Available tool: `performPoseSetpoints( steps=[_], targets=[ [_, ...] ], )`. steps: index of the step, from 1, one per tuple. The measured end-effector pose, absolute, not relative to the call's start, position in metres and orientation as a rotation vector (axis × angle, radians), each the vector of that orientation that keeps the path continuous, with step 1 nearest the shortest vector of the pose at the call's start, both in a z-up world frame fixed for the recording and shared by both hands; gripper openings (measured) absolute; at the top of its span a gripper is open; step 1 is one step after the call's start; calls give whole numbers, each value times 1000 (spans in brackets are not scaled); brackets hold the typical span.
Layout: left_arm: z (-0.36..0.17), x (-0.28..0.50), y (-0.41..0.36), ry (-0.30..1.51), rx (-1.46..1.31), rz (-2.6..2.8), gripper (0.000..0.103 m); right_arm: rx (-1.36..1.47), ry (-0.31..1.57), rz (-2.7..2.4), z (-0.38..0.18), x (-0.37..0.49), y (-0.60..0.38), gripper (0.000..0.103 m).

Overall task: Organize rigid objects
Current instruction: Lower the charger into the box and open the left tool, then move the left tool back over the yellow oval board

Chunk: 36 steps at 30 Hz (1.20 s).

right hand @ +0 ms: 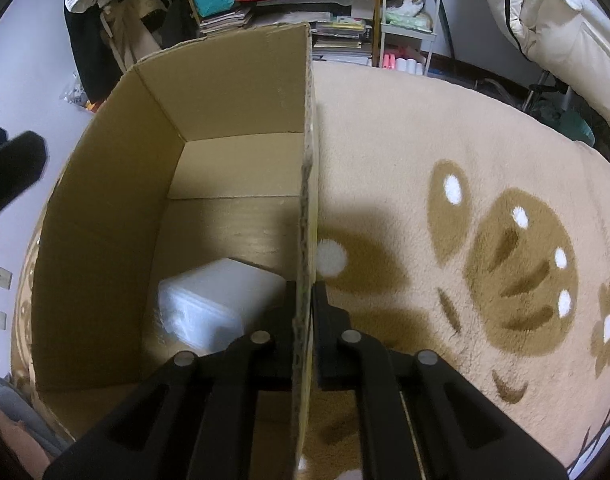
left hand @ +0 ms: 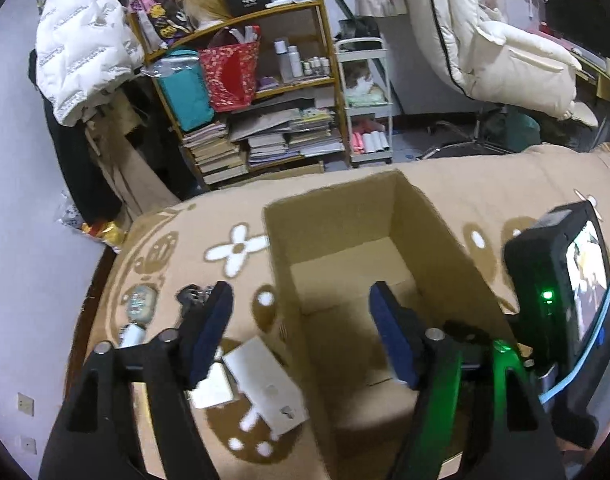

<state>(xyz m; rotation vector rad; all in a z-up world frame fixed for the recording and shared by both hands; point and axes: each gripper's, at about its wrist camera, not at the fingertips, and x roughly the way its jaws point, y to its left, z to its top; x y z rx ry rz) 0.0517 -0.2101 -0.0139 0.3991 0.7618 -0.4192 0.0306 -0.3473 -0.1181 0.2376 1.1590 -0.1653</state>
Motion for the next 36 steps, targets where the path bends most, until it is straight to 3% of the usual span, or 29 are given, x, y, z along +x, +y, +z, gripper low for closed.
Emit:
performPoseSetpoints(
  steps=[7, 21, 36],
  targets=[
    [-3, 69, -176, 739, 402, -345, 102, 233, 1157, -165, -119, 30, -345, 7],
    [-54, 135, -70, 934, 305, -225, 102, 229, 1160, -164, -118, 29, -344, 7],
    [-118, 155, -27, 1087, 286, -160, 102, 232, 1164, -163, -120, 27, -342, 7]
  ],
)
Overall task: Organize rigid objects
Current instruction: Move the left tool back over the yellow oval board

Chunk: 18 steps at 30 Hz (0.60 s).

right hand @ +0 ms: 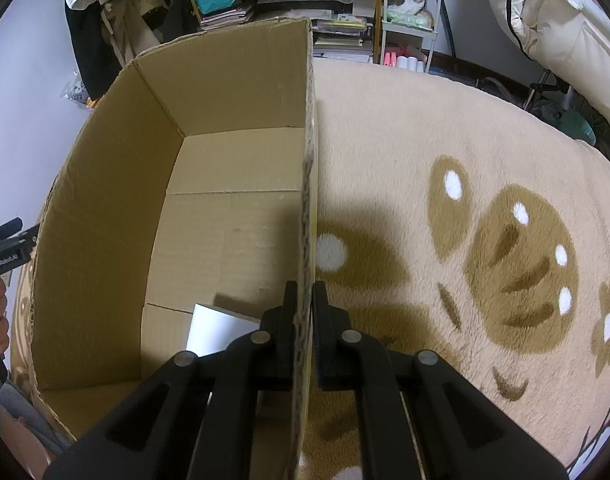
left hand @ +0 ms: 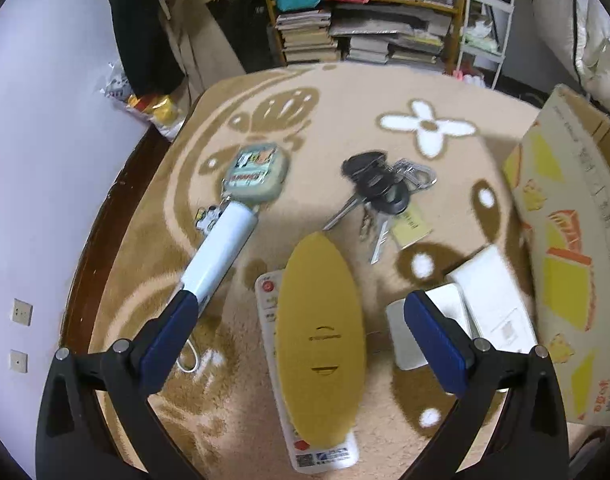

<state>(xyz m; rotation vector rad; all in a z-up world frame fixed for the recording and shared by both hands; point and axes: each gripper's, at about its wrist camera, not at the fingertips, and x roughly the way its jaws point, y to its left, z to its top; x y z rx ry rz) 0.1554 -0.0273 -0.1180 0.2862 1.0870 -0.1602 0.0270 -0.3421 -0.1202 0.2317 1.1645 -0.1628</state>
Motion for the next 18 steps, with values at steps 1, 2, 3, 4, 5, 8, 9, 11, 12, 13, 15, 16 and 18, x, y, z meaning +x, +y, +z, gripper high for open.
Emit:
performPoseSetpoints(
  steps=[1, 2, 3, 4, 5, 8, 9, 11, 12, 13, 15, 16, 18],
  targets=[
    [-121, 156, -27, 1094, 290, -154, 102, 231, 1164, -163, -120, 27, -342, 7],
    [-124, 157, -26, 1101, 295, -147, 102, 232, 1165, -163, -120, 27, -342, 7],
    [-126, 158, -26, 1104, 301, -142, 102, 232, 1165, -162, -120, 27, -342, 7],
    [-128, 158, -26, 1105, 308, -139, 102, 232, 1165, -162, -120, 27, -342, 7],
    [-130, 159, -27, 1105, 319, -135, 102, 232, 1166, -162, -120, 27, -342, 7],
    [-137, 160, -32, 1104, 358, -119, 102, 232, 1167, -161, -121, 26, -342, 7],
    [-139, 161, -33, 1105, 371, -116, 102, 231, 1167, -161, -121, 26, -342, 7],
    [-145, 160, -35, 1109, 404, -110, 102, 232, 1166, -161, -121, 26, -342, 7],
    [-147, 160, -36, 1110, 419, -106, 102, 232, 1167, -161, -121, 26, -342, 7],
    [-149, 160, -37, 1108, 431, -101, 102, 232, 1167, -161, -121, 26, -342, 7],
    [-151, 161, -36, 1114, 432, -98, 102, 232, 1167, -161, -121, 27, -342, 7],
    [-152, 162, -35, 1118, 423, -100, 102, 232, 1167, -160, -122, 26, -342, 7],
    [-152, 163, -34, 1126, 414, -102, 102, 232, 1167, -161, -121, 27, -342, 7]
  ],
)
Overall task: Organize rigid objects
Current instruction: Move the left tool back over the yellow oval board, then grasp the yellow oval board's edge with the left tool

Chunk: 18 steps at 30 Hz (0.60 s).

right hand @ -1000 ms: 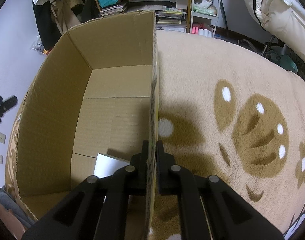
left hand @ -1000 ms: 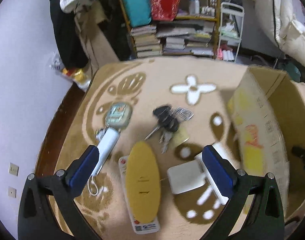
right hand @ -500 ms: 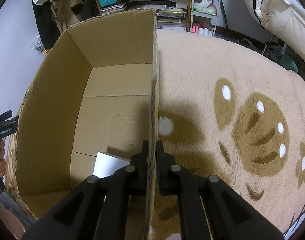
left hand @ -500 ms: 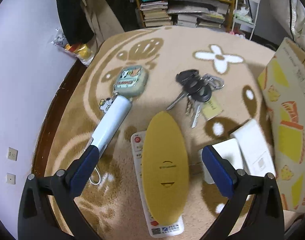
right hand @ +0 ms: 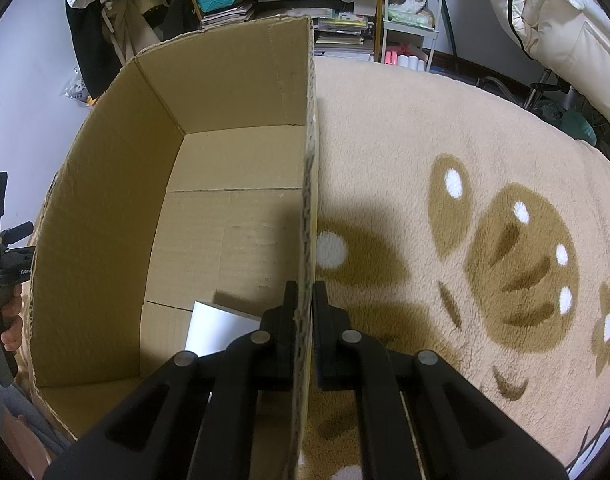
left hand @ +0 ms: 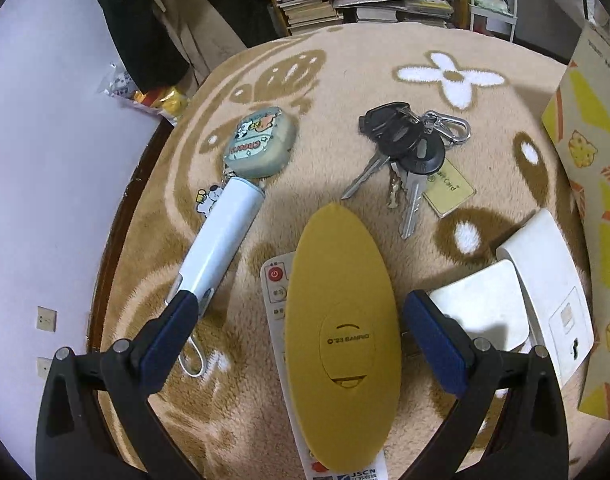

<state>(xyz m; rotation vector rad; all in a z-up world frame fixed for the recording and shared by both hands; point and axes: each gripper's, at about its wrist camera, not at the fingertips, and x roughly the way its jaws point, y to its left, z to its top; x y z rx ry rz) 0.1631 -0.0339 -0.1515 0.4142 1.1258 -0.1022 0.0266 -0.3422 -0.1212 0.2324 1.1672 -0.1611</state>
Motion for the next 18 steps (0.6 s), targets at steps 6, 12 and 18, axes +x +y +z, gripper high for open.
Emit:
performPoseSetpoints(
  steps=[6, 12, 18],
  targets=[
    [-156, 161, -39, 1109, 488, -91, 102, 233, 1168, -161, -122, 27, -342, 7],
    [-159, 154, -43, 1095, 564, -77, 85, 232, 1170, -161, -124, 27, -341, 7],
    [-160, 146, -51, 1107, 587, -145, 52, 235, 1173, -158, -126, 27, -341, 7]
  ],
)
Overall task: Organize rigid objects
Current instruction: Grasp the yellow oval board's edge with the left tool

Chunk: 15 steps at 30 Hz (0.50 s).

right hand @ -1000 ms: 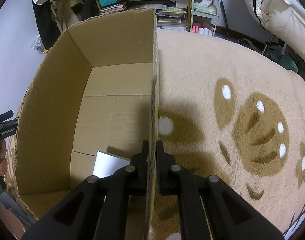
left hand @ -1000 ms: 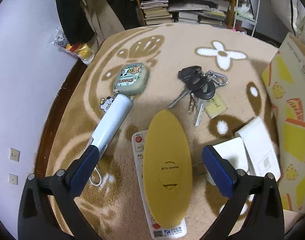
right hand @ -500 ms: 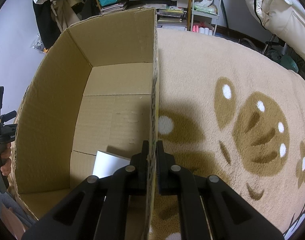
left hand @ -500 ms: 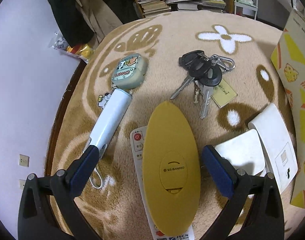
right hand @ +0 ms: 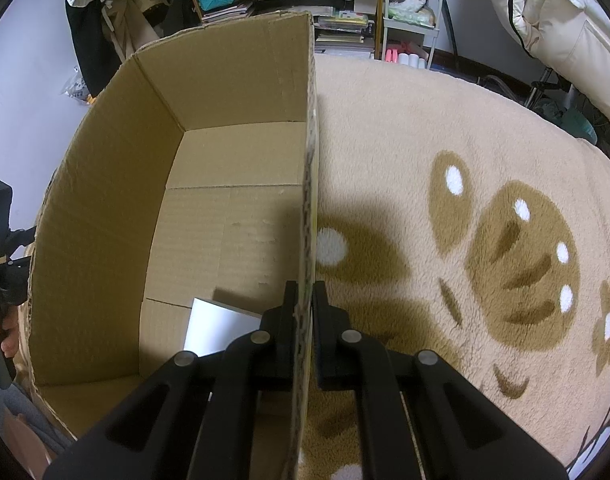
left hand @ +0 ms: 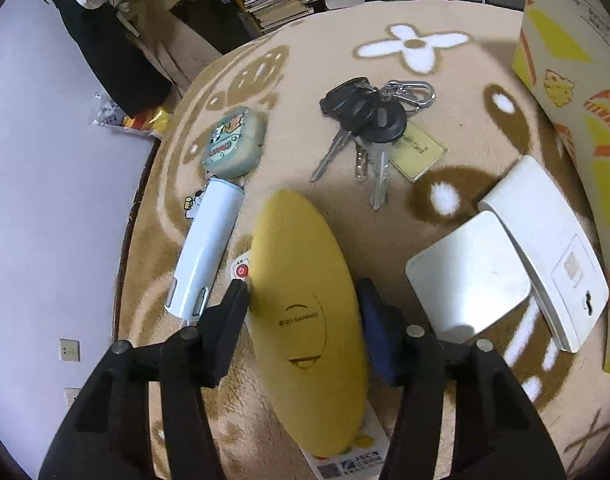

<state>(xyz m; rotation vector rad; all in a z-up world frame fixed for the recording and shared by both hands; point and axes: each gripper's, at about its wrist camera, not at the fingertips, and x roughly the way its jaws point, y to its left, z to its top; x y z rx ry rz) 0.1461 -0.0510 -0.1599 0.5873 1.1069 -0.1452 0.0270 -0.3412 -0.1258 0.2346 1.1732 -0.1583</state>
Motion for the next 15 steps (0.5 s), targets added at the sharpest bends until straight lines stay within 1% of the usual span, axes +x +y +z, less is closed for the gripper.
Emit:
performPoseSetpoints(
  steps=[1, 2, 11, 12, 14, 15],
  targets=[
    [-160, 145, -52, 1105, 598, -148, 49, 235, 1173, -158, -126, 27, -341, 7],
    [-159, 143, -53, 1105, 607, -150, 48, 235, 1173, -158, -126, 27, -341, 7],
    [-145, 139, -44, 1154, 510, -208, 47, 235, 1174, -158, -126, 27, -341, 7],
    [-144, 140, -42, 1157, 500, -212, 46, 236, 1174, -158, -126, 27, -342, 7],
    [-143, 139, -40, 1157, 488, -221, 38, 235, 1174, -158, -126, 27, -342, 7],
    [-142, 139, -41, 1157, 484, -221, 37, 234, 1174, -158, -126, 27, -342, 7]
  ],
)
